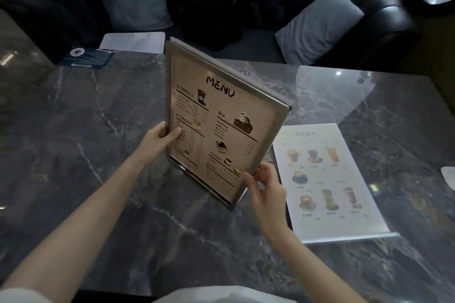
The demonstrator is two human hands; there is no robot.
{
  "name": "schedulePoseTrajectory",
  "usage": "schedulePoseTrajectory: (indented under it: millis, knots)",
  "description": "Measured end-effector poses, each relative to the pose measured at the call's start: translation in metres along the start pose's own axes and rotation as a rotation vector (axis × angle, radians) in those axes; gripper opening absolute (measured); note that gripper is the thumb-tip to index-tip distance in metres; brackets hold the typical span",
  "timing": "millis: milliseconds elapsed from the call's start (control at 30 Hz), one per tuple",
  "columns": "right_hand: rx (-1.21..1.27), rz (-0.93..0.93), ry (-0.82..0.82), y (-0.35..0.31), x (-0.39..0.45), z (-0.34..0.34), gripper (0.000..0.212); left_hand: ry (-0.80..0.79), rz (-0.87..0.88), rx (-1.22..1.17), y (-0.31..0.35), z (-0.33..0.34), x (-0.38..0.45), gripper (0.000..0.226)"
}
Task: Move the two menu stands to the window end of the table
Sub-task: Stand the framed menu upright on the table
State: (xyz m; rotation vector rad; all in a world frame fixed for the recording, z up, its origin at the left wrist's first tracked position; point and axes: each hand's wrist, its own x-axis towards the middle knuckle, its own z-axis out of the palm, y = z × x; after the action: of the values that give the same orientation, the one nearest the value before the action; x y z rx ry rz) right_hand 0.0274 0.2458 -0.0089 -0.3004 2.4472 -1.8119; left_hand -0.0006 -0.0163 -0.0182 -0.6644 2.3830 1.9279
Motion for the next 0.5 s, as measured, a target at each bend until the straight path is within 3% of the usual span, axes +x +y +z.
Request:
schedulePoseTrajectory:
  millis: [233, 500]
  knots:
    - [-0.019, 0.007, -0.042, 0.0001, -0.0043, 0.001, 0.032, 0.006, -0.009, 0.02, -0.0009, 0.0033, -0.0064, 0.025]
    - [-0.07, -0.001, -0.079, -0.0031, -0.0031, -0.0033, 0.022, 0.005, -0.03, 0.024, -0.0013, 0.0056, -0.0108, 0.02]
